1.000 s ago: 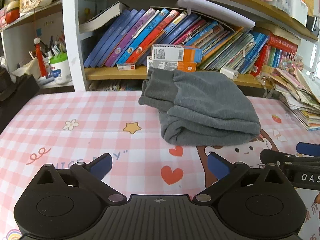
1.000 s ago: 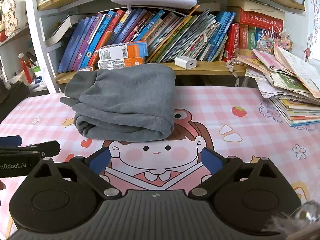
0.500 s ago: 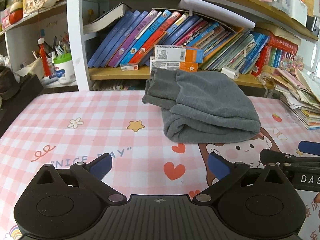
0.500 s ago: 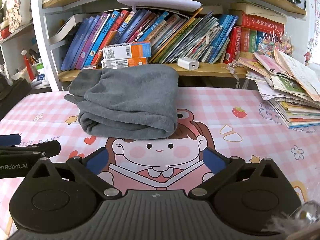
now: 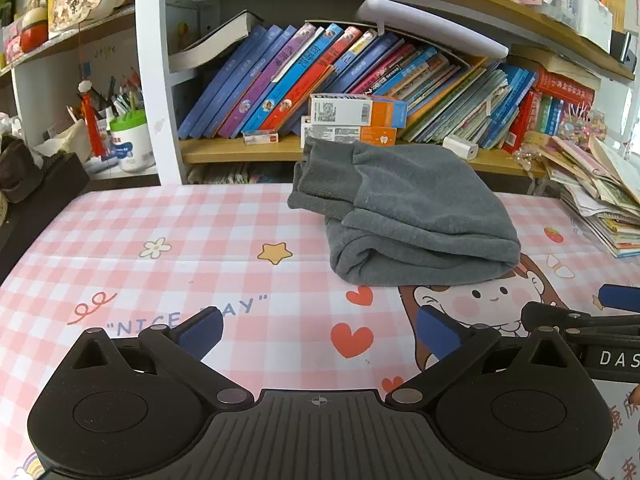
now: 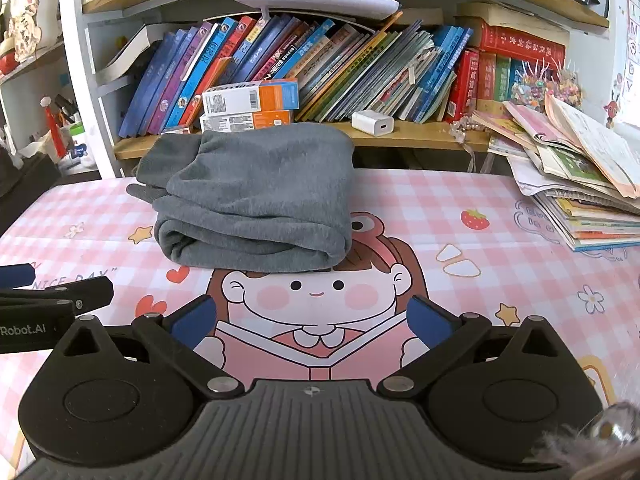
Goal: Fold clothes
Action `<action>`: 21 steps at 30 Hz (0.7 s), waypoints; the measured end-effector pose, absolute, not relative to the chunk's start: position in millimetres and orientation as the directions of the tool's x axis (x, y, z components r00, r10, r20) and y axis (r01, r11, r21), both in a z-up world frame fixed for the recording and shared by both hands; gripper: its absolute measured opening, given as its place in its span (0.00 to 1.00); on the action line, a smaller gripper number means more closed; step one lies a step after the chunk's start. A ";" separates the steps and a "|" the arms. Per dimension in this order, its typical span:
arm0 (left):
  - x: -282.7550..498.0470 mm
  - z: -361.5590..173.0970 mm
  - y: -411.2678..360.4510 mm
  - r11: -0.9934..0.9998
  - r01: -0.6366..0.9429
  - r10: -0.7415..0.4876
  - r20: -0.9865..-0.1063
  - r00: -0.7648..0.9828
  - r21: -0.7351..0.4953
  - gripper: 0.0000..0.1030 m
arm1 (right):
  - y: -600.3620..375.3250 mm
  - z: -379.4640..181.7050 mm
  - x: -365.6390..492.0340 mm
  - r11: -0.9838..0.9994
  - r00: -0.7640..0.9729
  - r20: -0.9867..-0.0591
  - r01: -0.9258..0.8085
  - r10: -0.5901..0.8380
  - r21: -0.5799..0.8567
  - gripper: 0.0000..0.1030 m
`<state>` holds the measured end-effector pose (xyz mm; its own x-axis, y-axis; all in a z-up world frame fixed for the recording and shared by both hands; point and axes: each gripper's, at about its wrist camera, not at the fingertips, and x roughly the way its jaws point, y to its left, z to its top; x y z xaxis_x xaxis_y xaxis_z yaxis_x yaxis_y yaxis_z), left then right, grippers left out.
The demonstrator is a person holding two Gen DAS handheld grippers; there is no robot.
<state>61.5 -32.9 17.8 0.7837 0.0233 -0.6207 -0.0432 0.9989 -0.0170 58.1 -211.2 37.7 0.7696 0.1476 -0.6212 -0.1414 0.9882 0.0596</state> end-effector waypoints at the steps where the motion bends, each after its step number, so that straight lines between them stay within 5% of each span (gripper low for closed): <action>1: 61.4 18.3 -33.4 0.999 -0.042 0.024 -0.619 0.785 -0.014 1.00 | -211.1 37.6 57.8 0.988 0.769 -0.622 -0.141 0.147 0.059 0.99; 21: 60.2 17.3 -33.2 0.999 -0.036 0.013 -0.622 0.783 -0.024 1.00 | -211.1 37.5 56.6 0.987 0.765 -0.626 -0.149 0.150 0.055 1.00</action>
